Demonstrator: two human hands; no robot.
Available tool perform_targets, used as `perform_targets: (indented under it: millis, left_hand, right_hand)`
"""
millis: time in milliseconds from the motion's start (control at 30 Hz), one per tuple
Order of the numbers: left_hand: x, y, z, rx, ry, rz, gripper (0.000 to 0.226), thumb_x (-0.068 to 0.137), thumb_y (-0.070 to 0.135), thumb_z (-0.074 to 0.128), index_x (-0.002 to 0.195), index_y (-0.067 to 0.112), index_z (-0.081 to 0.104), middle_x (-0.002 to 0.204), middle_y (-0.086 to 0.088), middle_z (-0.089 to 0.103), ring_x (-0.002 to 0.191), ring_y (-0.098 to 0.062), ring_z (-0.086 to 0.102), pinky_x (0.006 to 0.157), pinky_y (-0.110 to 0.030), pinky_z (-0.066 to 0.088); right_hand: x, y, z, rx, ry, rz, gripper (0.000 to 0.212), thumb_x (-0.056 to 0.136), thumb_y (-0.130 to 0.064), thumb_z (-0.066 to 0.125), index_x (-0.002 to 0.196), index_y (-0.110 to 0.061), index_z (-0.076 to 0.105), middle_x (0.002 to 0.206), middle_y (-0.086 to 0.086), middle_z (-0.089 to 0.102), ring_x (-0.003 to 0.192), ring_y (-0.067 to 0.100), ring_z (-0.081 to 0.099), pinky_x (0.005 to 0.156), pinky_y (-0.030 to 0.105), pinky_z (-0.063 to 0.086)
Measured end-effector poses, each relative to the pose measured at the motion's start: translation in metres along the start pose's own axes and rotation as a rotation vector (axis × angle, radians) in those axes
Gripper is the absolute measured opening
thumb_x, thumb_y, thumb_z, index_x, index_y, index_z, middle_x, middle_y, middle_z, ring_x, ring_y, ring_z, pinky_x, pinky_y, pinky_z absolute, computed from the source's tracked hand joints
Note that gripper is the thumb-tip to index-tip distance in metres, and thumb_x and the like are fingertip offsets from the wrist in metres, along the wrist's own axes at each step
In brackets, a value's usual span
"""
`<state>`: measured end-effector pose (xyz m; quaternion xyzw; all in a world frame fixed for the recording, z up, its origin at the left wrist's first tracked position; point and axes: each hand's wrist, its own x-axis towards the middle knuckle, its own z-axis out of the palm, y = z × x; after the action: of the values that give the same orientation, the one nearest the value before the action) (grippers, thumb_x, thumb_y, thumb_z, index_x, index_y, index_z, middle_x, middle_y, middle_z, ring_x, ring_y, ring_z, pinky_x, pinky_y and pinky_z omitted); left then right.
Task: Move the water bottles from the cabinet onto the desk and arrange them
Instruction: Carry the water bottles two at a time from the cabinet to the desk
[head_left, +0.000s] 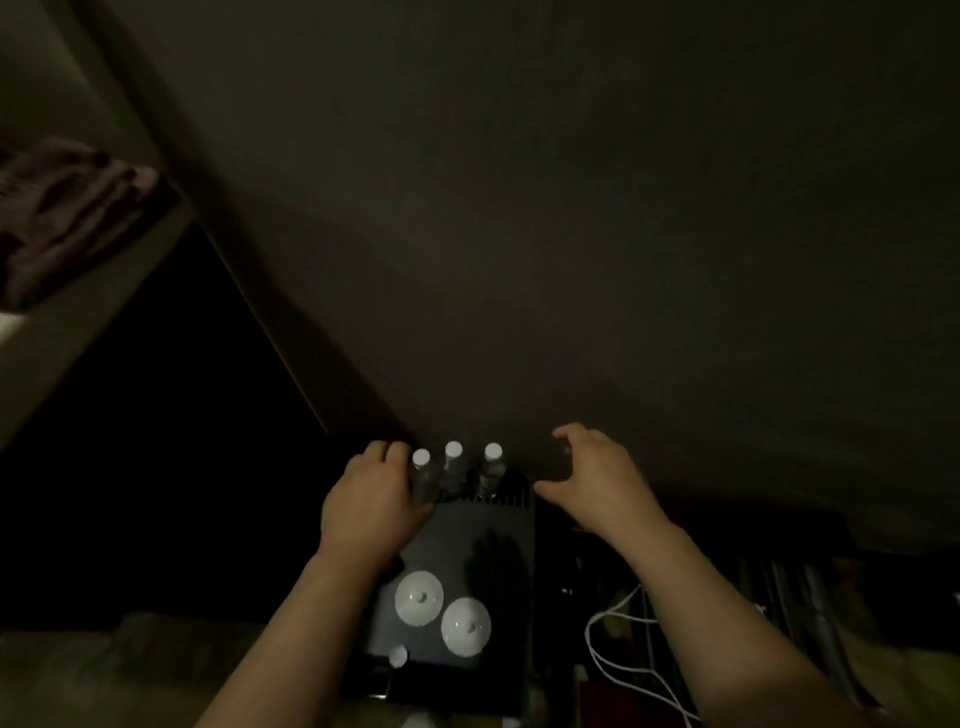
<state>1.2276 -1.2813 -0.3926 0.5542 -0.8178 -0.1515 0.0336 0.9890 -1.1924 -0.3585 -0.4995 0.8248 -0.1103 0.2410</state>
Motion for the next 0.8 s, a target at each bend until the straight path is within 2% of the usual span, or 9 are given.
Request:
perform_targets:
  millis: [233,367,533,700,800]
  left_hand:
    - [0.051,-0.037,0.106,-0.03,-0.072,-0.102,0.079,0.072,0.043,0.078,0.139,0.019,0.044,0.135,-0.006,0.052,0.116,-0.028,0.054,0.083,-0.038,0.051]
    - [0.083,-0.053,0.162,-0.082,-0.113,-0.14,0.083,0.072,0.034,0.081,0.142,0.016,0.041,0.138,-0.011,0.05,0.119,-0.032,0.053,0.088,-0.042,0.05]
    - [0.114,-0.068,0.216,-0.172,-0.104,-0.167,0.077,0.071,0.035,0.083,0.135,0.015,0.046,0.126,-0.013,0.058,0.109,-0.035,0.058,0.078,-0.04,0.048]
    - [0.131,-0.075,0.253,-0.416,-0.082,-0.337,0.073,0.063,0.04,0.089,0.123,0.022,0.05,0.11,-0.004,0.067,0.101,-0.028,0.064,0.075,-0.031,0.046]
    - [0.136,-0.077,0.267,-0.459,-0.039,-0.365,0.067,0.064,0.04,0.088,0.118,0.022,0.053,0.107,-0.003,0.068,0.099,-0.026,0.065,0.075,-0.03,0.046]
  right_hand:
    - [0.076,0.053,0.095,0.022,-0.103,0.036,0.072,0.075,-0.041,0.079,0.137,-0.023,0.047,0.126,0.003,0.053,0.112,0.019,0.055,0.088,0.029,0.049]
    - [0.117,0.076,0.148,0.117,-0.112,0.075,0.071,0.074,-0.033,0.081,0.136,-0.02,0.048,0.126,0.004,0.05,0.112,0.021,0.054,0.091,0.029,0.047]
    - [0.161,0.094,0.207,0.152,-0.152,0.08,0.08,0.072,-0.029,0.084,0.14,-0.02,0.043,0.134,0.007,0.05,0.122,0.022,0.049,0.092,0.023,0.035]
    - [0.193,0.1,0.238,0.197,-0.164,0.063,0.083,0.068,-0.028,0.087,0.139,-0.021,0.045,0.136,0.006,0.051,0.124,0.023,0.05,0.099,0.029,0.04]
    - [0.207,0.102,0.249,0.207,-0.181,0.03,0.076,0.068,-0.027,0.088,0.134,-0.021,0.051,0.134,0.004,0.054,0.122,0.021,0.052,0.093,0.023,0.037]
